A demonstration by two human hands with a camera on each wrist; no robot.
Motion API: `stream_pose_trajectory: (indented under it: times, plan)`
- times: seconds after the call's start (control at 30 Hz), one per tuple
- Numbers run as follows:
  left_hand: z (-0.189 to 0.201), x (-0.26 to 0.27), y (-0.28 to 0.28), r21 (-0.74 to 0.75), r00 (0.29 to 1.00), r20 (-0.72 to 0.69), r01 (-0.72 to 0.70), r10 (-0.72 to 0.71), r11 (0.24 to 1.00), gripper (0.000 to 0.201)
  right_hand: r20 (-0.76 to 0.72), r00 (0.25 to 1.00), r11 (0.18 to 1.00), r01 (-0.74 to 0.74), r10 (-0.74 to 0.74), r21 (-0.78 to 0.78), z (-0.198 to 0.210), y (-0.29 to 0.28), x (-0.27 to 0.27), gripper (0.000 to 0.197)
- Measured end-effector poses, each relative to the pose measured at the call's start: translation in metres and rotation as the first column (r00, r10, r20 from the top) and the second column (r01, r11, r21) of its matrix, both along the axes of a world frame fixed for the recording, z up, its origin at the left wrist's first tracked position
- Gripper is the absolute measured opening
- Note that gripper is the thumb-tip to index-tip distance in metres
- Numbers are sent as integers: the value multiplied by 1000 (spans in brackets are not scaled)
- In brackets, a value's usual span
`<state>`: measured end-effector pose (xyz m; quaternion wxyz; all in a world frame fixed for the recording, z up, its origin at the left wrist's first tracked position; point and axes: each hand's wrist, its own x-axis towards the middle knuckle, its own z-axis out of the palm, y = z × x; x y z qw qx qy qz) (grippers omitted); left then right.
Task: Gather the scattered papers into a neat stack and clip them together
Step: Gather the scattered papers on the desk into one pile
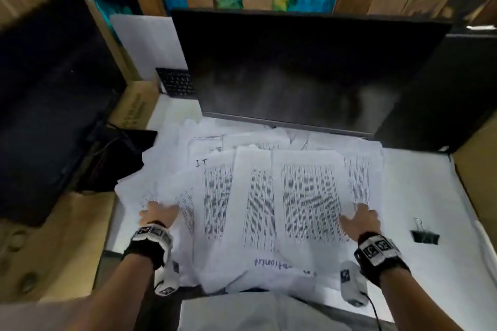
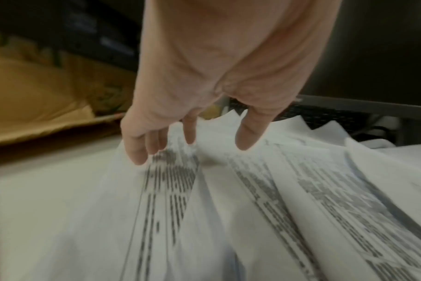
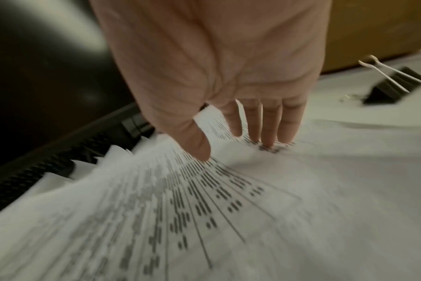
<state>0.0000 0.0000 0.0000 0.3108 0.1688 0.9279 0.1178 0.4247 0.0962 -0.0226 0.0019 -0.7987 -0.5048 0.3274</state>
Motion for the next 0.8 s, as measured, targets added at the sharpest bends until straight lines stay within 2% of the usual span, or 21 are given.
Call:
stream_pose_trajectory:
  times: [0.07,0.17,0.23,0.3,0.37,0.43,0.5,0.6,0.7,0.8]
  plan:
    - [0,0,-2,50,993,65,-104,101,993,72,54,995,997,81,-81,-1,1,-4,-3,67]
    - [-5,3,-1,248,967,202,-204,155,947,62,70,993,995,89,-91,37,-3,-14,-9,72]
    - [-2,13,-3,282,959,258,-188,115,941,54,56,997,998,57,-58,35,-7,-23,-14,79]
    - [-8,18,-1,293,957,284,-137,51,946,41,-30,997,996,74,-73,51,-9,-28,-18,86]
    - [-11,22,0,290,967,256,-68,-9,955,20,-172,982,995,89,-79,51,-14,-29,-20,89]
    - [-12,23,1,276,974,224,-22,-42,961,9,-231,973,999,38,-30,30,-19,-30,-22,83]
    - [-14,21,3,259,974,219,-3,-55,966,7,-244,970,1000,1,2,12,-23,-30,-22,70]
    - [-13,16,5,205,962,248,64,-115,977,17,-244,968,994,86,-66,74,-18,-27,-29,53]
    - [-17,14,5,180,936,311,114,-167,977,29,-261,963,990,101,-71,102,-13,-27,-49,62]
    - [-18,19,10,231,940,335,-17,-63,973,48,-336,939,998,-62,69,32,-19,-32,-76,63]
